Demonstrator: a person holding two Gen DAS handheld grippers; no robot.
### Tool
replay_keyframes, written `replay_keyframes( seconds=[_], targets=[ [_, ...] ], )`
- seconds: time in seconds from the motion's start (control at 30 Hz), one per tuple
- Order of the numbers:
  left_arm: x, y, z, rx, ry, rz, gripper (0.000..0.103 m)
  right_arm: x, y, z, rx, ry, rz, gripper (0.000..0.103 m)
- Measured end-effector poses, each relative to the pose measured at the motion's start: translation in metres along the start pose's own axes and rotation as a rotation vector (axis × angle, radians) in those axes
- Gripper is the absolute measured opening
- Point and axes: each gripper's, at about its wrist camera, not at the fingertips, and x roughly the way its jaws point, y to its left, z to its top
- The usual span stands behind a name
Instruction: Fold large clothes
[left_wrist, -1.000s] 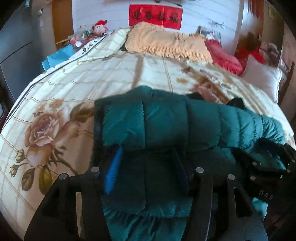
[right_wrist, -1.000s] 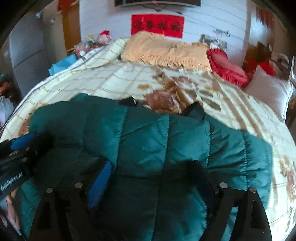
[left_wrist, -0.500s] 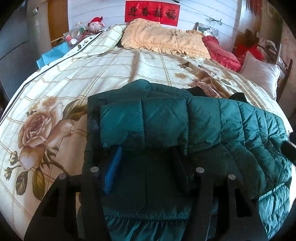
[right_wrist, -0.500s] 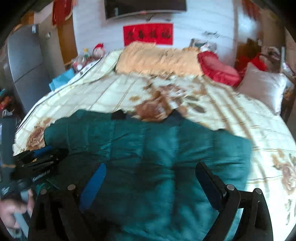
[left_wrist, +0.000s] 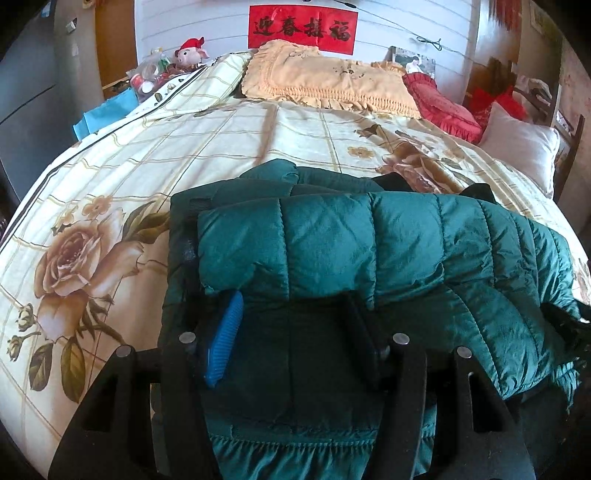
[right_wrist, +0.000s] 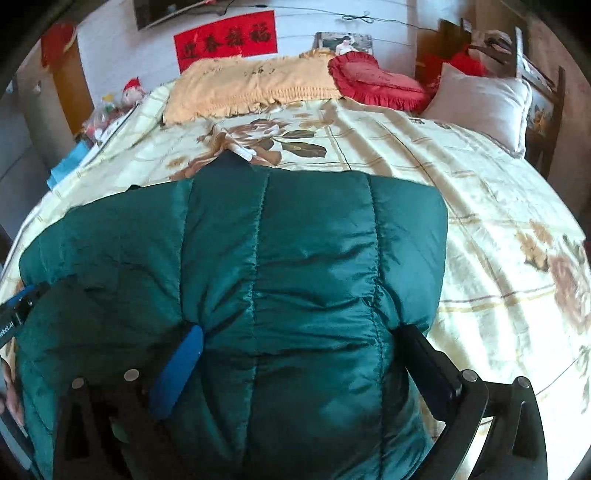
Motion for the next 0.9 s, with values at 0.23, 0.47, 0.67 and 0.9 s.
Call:
replay_keyframes(
  seconds=[0.23, 0.47, 0.67, 0.9],
  targets=[
    [0.001, -0.001, 0.000, 0.001, -0.001, 0.003, 0.058, -0.067, 0.011, 0.005, -0.021, -0.158, 0.042, 0.098],
    [0.001, -0.002, 0.001, 0.001, -0.004, 0.005, 0.058, -0.043, 0.076, 0.006, -0.143, -0.084, 0.131, 0.098],
    [0.002, -0.001, 0.000, 0.005, -0.016, 0.003, 0.059, 0.000, 0.098, -0.008, -0.172, -0.040, 0.037, 0.102],
    [0.003, 0.000, -0.002, 0.003, -0.025, -0.008, 0.059, -0.049, 0.083, -0.010, -0.167, -0.098, 0.057, 0.101]
  ],
)
